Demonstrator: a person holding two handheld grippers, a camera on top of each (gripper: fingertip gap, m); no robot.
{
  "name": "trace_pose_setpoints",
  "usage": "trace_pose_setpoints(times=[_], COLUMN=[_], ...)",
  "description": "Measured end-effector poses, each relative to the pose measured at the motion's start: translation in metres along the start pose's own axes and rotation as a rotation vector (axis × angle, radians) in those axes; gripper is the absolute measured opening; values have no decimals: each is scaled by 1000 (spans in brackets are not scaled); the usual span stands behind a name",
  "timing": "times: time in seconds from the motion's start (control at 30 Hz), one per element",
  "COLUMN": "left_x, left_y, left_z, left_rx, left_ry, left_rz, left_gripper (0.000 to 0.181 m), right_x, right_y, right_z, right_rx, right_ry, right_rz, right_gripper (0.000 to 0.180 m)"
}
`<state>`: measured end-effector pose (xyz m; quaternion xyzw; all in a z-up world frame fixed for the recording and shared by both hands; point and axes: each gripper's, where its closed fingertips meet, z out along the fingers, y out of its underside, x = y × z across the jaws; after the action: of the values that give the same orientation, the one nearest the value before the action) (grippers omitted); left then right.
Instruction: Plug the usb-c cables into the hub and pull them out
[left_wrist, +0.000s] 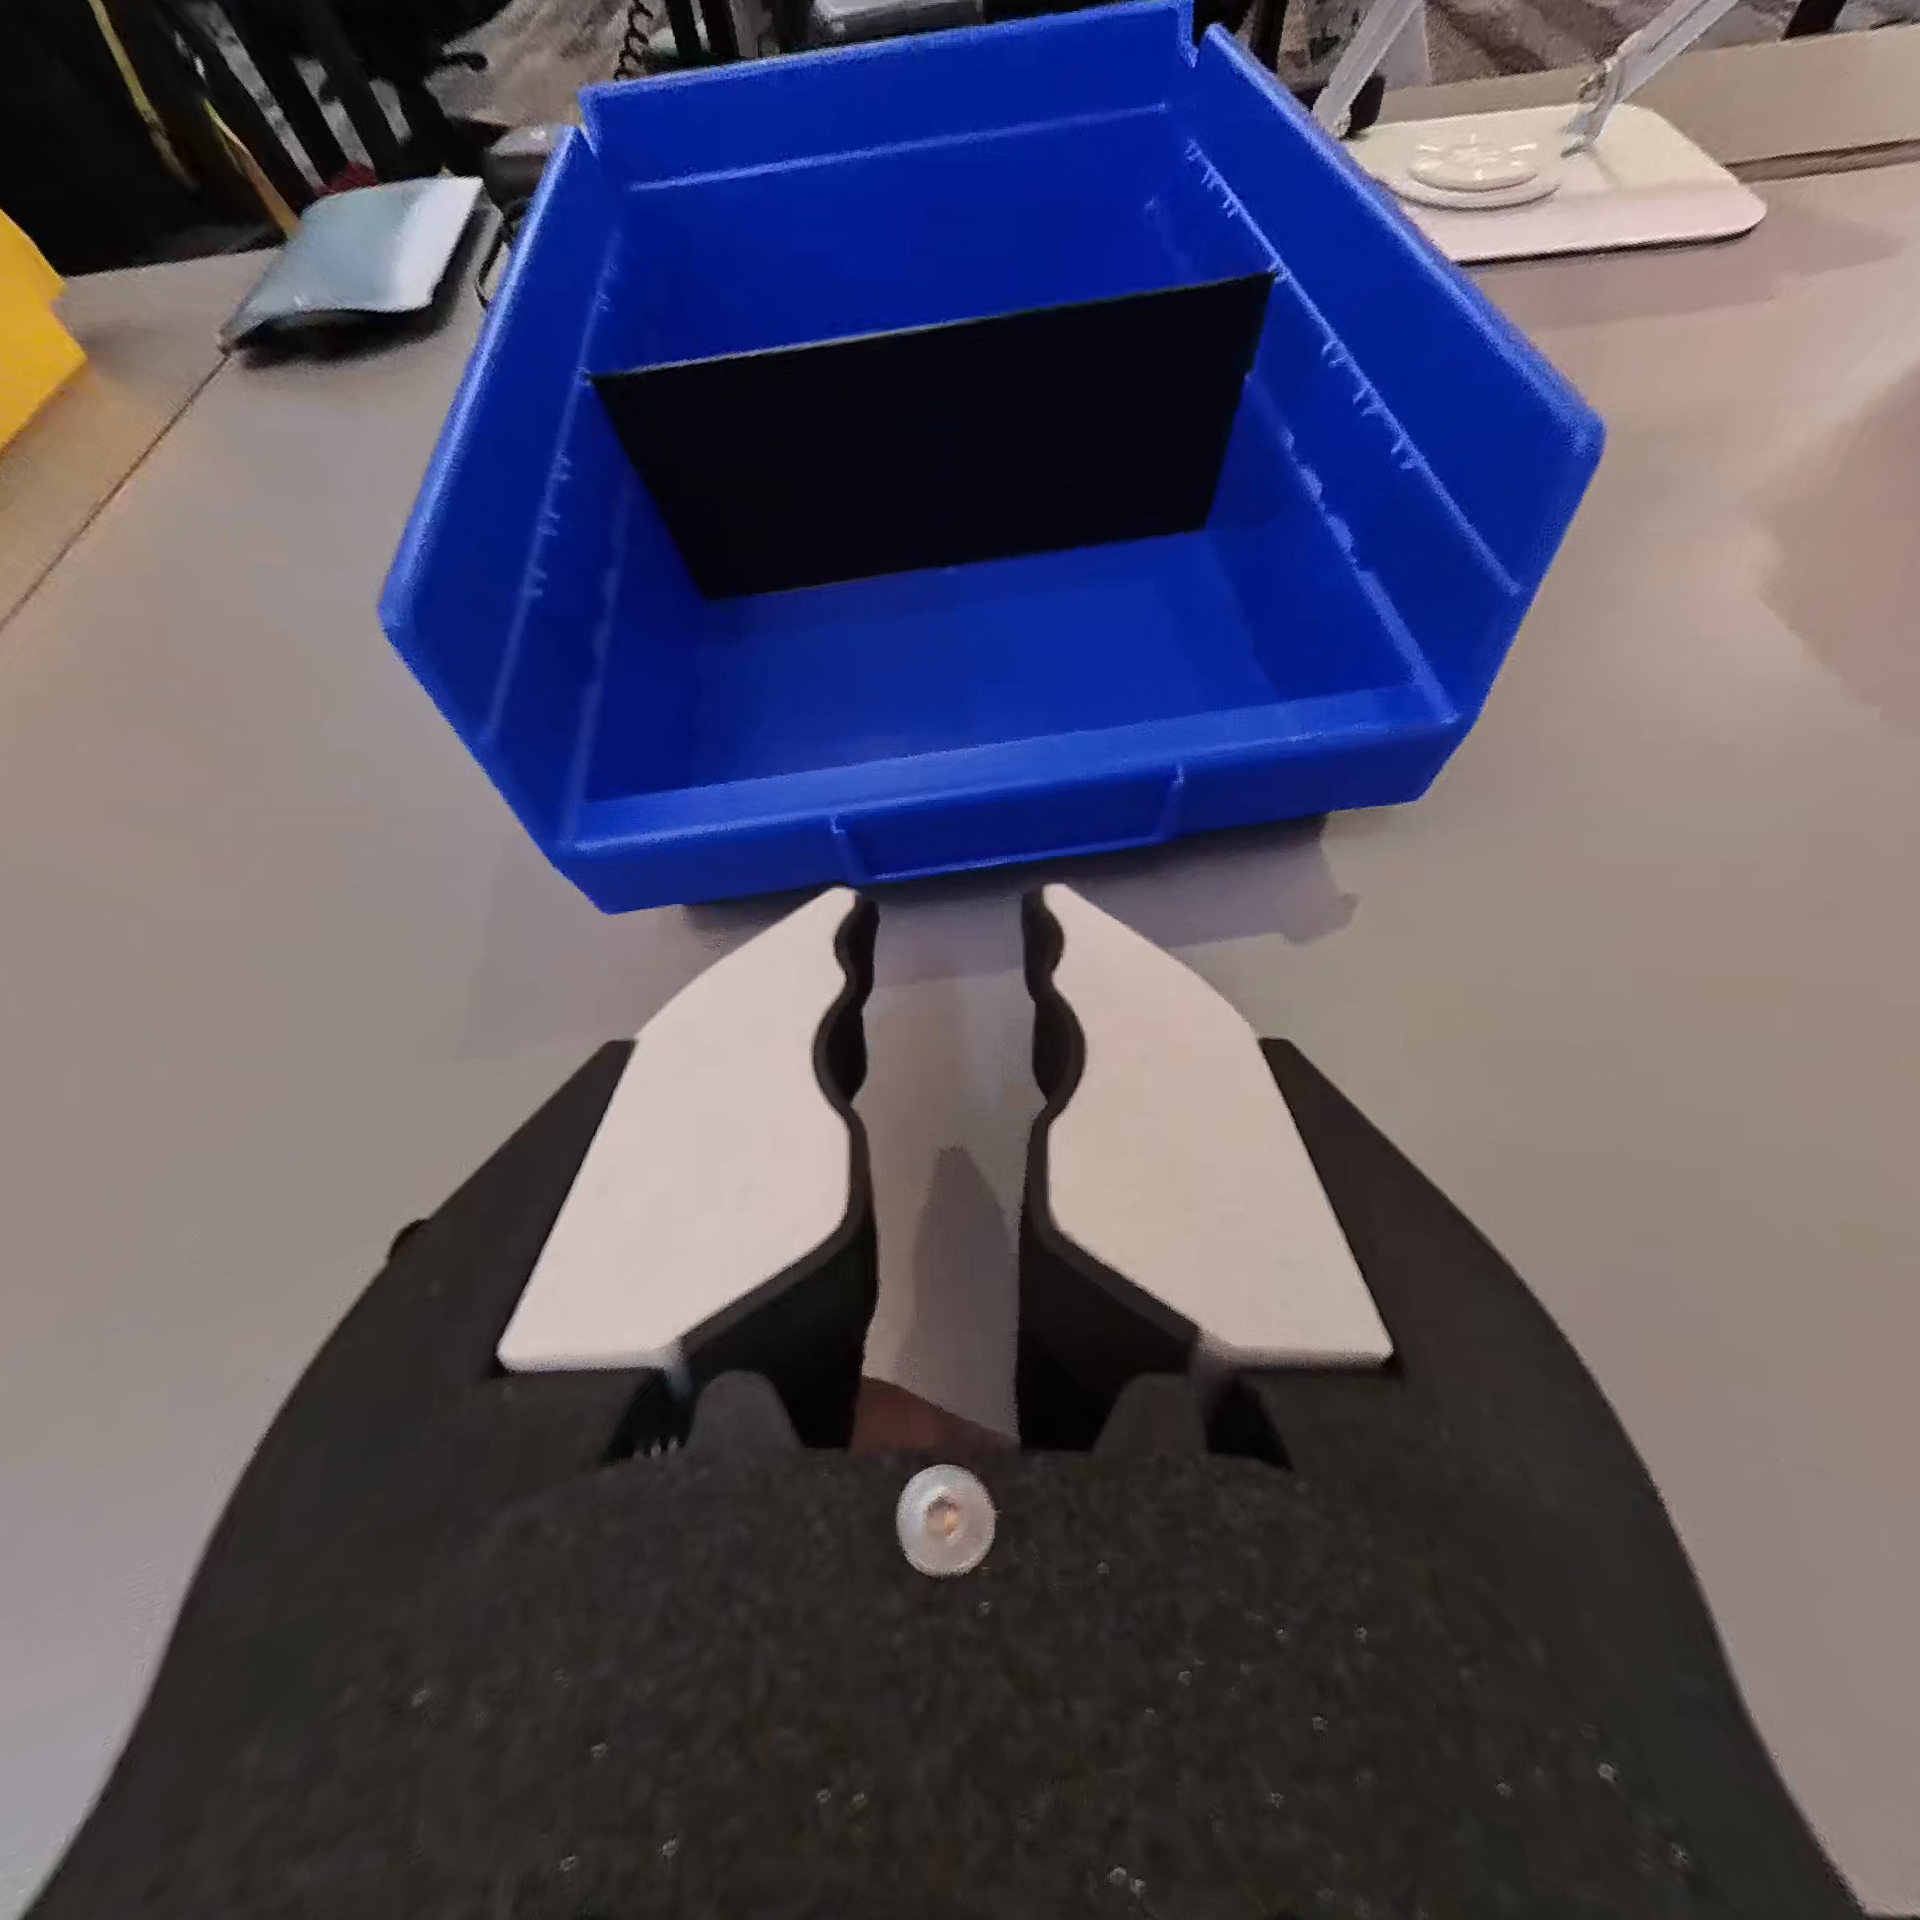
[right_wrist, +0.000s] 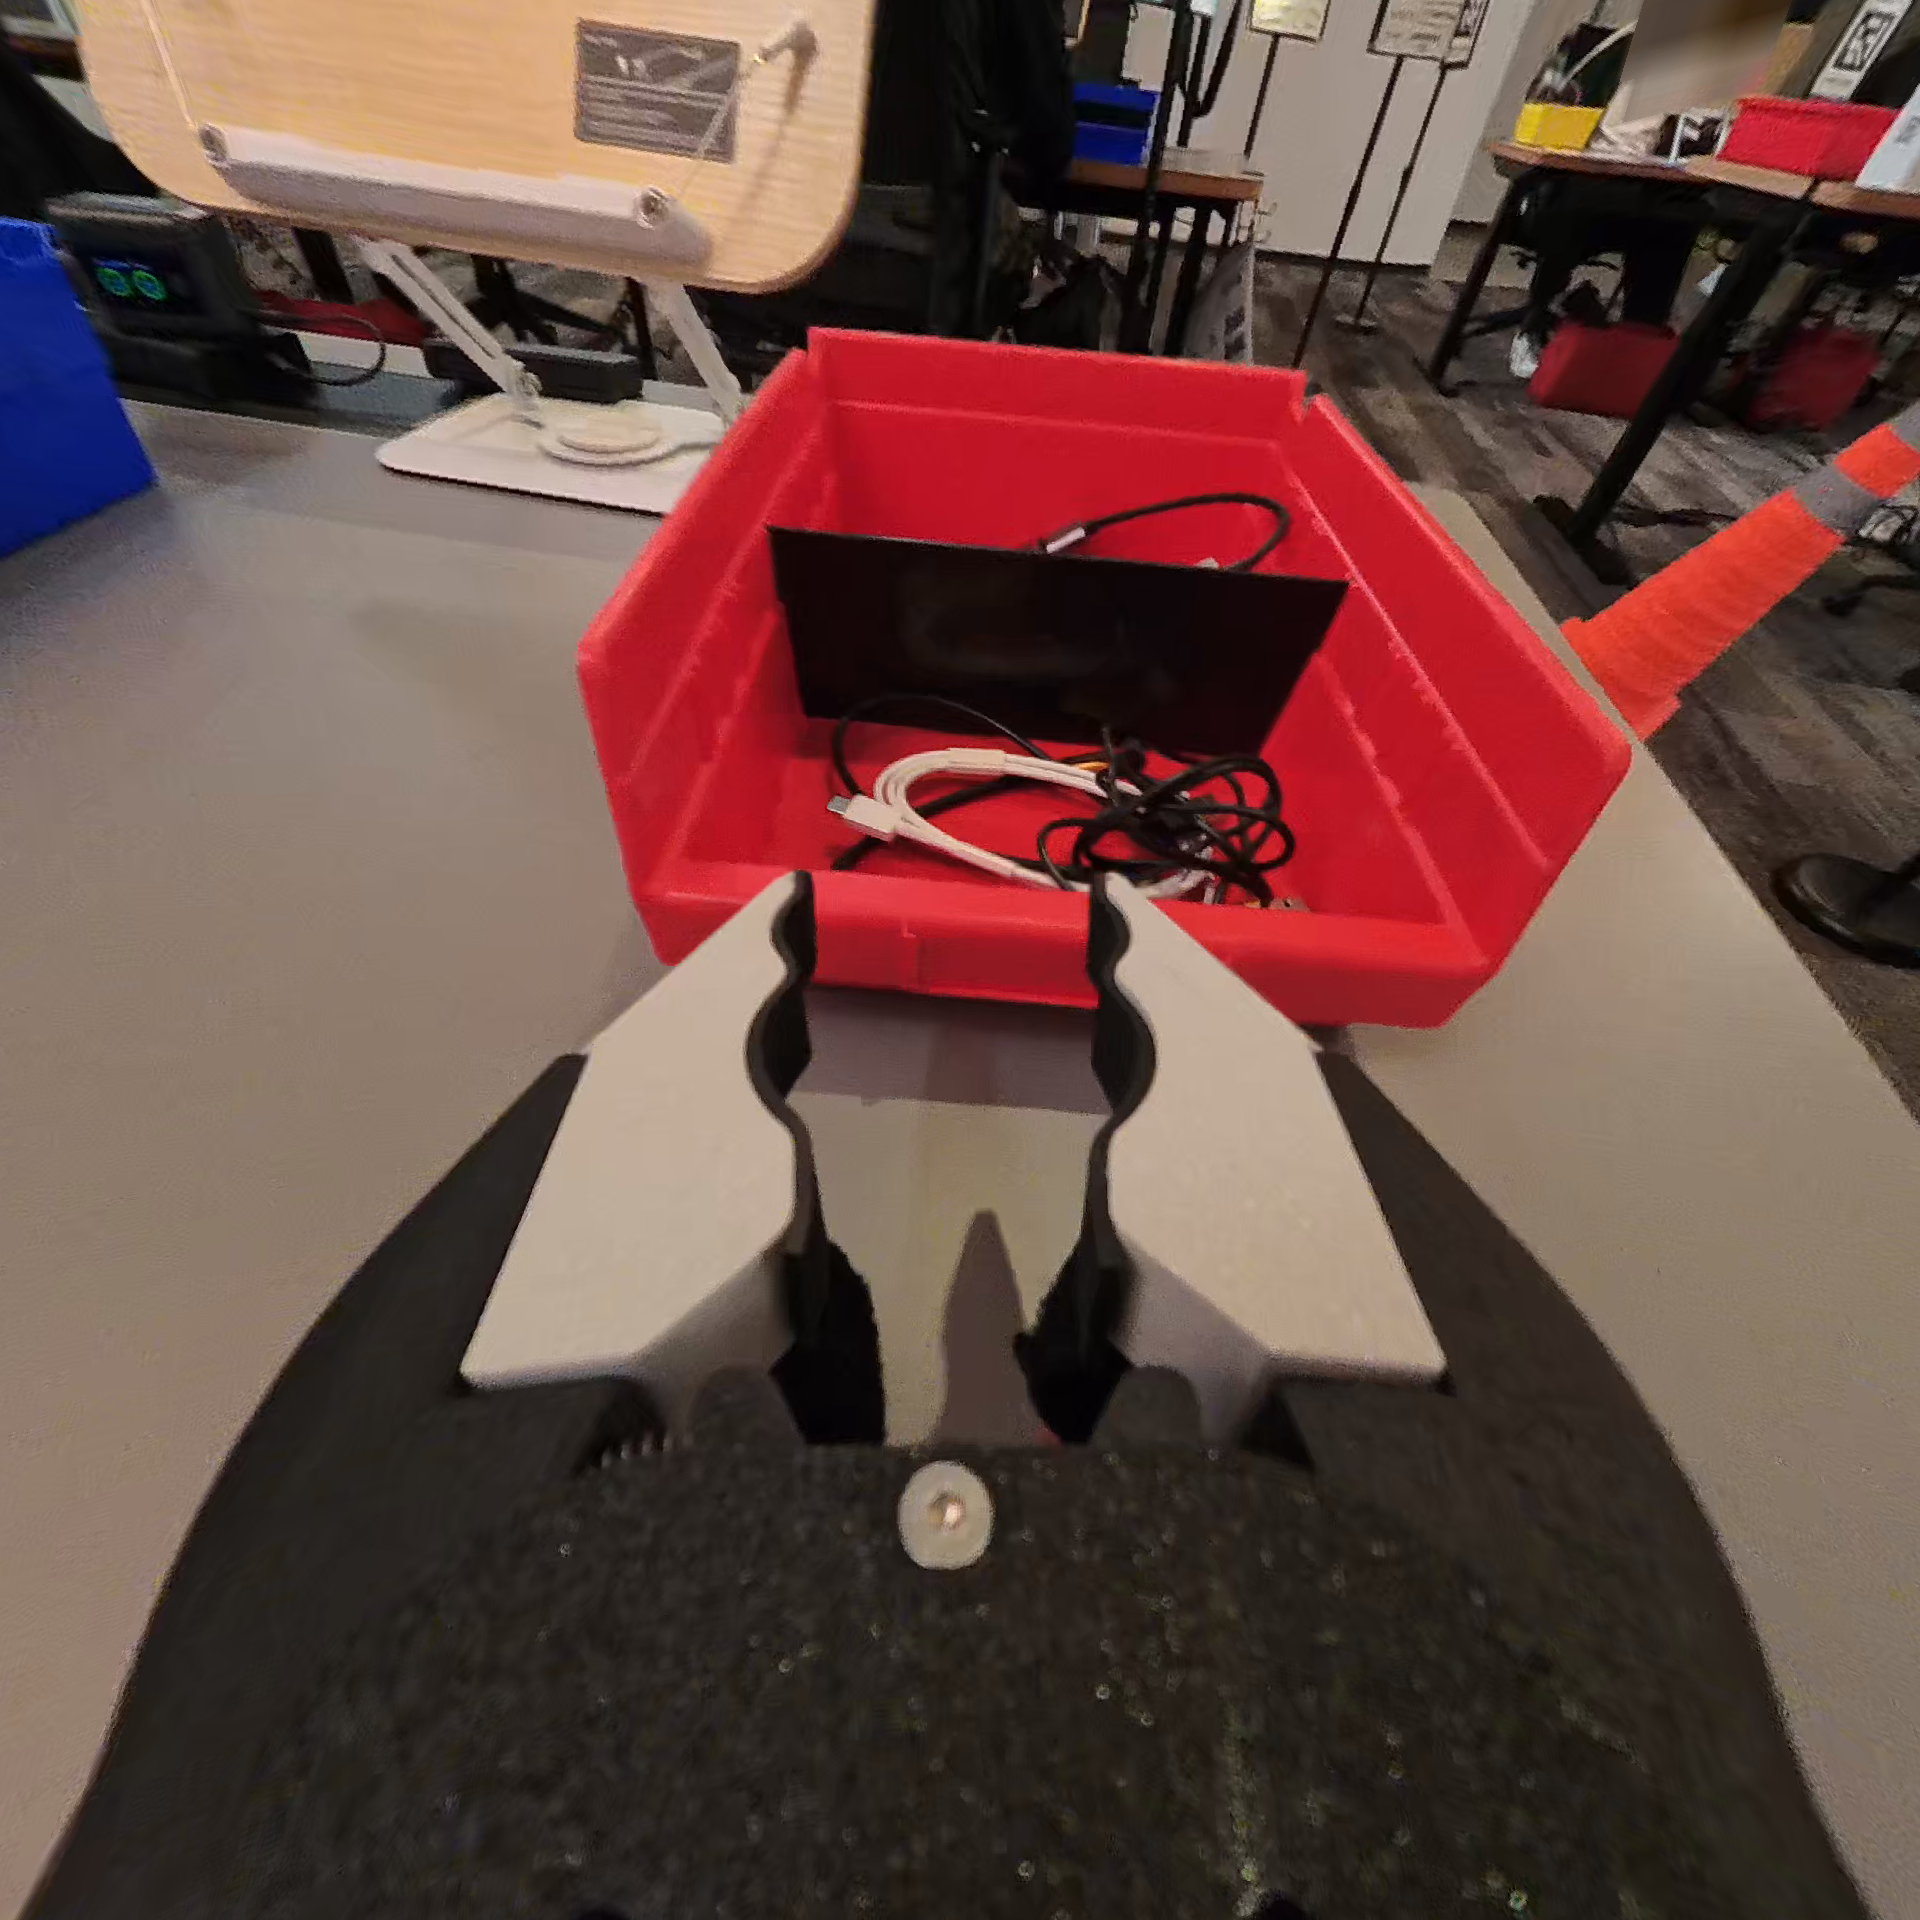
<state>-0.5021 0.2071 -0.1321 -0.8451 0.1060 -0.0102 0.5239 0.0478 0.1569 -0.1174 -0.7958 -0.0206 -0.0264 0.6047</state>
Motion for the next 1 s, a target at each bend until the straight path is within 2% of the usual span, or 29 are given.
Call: trace_pose_setpoints(times=[0.17, 0.8, 0.9, 1.0], left_x=[8, 17, 26, 48], left_y=[-7, -7, -4, -8], left_z=[-3, -4, -4, -8], left_rx=[37, 34, 17, 42], left_ry=[24, 59, 91, 139], left_rz=[-2, 24, 38, 86], left_gripper=[27, 26, 23, 24], right_x=[2, 8, -8, -52], right_y=[13, 14, -2, -18], right_z=[9, 7, 3, -1], right_rx=[-59, -64, -3, 72], right_ry=[-35, -48, -86, -138], right_rz=[78, 103, -41, -171], right_gripper=[53, 53, 67, 66])
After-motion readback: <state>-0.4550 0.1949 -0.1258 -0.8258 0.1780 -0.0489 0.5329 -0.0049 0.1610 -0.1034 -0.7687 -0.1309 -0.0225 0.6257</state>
